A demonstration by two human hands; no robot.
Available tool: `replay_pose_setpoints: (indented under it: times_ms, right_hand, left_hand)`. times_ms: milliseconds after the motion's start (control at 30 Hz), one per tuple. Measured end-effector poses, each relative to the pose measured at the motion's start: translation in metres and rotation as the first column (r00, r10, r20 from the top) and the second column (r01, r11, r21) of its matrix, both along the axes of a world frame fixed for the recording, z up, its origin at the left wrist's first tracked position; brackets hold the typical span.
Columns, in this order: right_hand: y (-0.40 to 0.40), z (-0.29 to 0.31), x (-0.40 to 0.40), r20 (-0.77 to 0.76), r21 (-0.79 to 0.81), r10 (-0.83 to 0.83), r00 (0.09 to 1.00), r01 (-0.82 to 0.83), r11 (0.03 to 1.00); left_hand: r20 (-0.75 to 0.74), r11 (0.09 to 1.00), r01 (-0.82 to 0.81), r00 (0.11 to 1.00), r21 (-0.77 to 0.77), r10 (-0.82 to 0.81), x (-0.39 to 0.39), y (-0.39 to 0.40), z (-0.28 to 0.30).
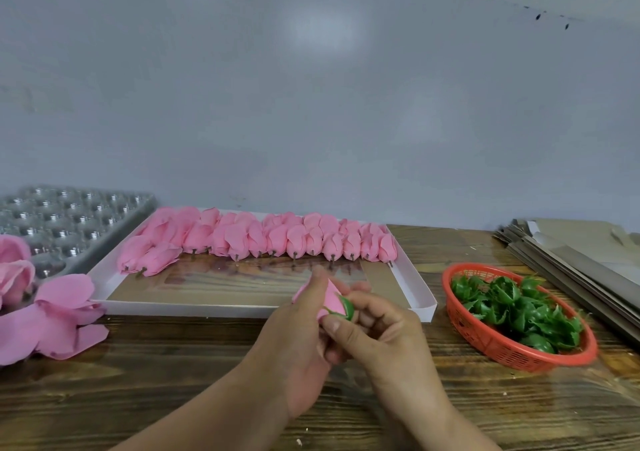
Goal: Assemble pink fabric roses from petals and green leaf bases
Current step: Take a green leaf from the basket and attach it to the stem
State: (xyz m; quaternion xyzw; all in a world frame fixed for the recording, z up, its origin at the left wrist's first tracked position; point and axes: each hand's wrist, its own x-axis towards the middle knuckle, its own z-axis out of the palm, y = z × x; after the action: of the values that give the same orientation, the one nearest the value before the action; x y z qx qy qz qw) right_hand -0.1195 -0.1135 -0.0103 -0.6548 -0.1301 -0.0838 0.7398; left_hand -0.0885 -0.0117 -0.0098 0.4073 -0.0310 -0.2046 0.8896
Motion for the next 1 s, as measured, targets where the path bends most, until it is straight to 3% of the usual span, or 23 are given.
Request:
replay_pose_setpoints:
  times_ms: [133,267,367,567,700,833,933,1000]
  right_hand:
    - [-0.006,0.002,0.001,0.075,-0.201,-0.036,0.997,0.05,0.978]
    - [-0.011,0.001,0.004,0.144,-0.208,-0.03,0.989,0.06,0.976]
    - [-0.013,-0.005,0.007,0.208,-0.232,-0.125,0.97,0.173,0.957]
    - [-0.012,-0.014,0.01,0.566,-0.462,-0.168,0.807,0.479,0.746]
    - [-0.011,-0.017,0.009,0.699,-0.443,-0.12,0.705,0.559,0.701]
    - [-0.006,-0.014,0.008,0.741,-0.349,-0.211,0.638,0.634,0.691]
    - [-0.005,-0.01,0.006,0.806,-0.336,-0.203,0.557,0.711,0.617]
    - [-0.006,-0.009,0.005,0.811,-0.364,-0.202,0.549,0.744,0.56]
  left_hand:
    - [-0.084,0.997,-0.005,0.996,-0.074,-0.001,0.001,0.001,0.006]
    - [-0.118,0.99,0.041,0.991,-0.132,-0.056,0.001,0.006,0.013]
    - [-0.167,0.987,0.008,0.985,-0.158,-0.035,0.0,0.006,0.016]
    - [-0.202,0.987,0.045,0.977,-0.151,-0.075,-0.001,0.006,0.013]
    - [-0.193,0.993,0.03,0.98,-0.112,-0.051,-0.006,0.004,0.012]
    - [-0.156,0.99,0.06,0.985,-0.124,-0.079,-0.009,0.002,0.016]
    - [-0.148,0.981,0.083,0.983,-0.176,-0.11,-0.01,0.001,0.018]
    - [-0.159,0.976,0.089,0.98,-0.197,-0.122,-0.009,0.001,0.017]
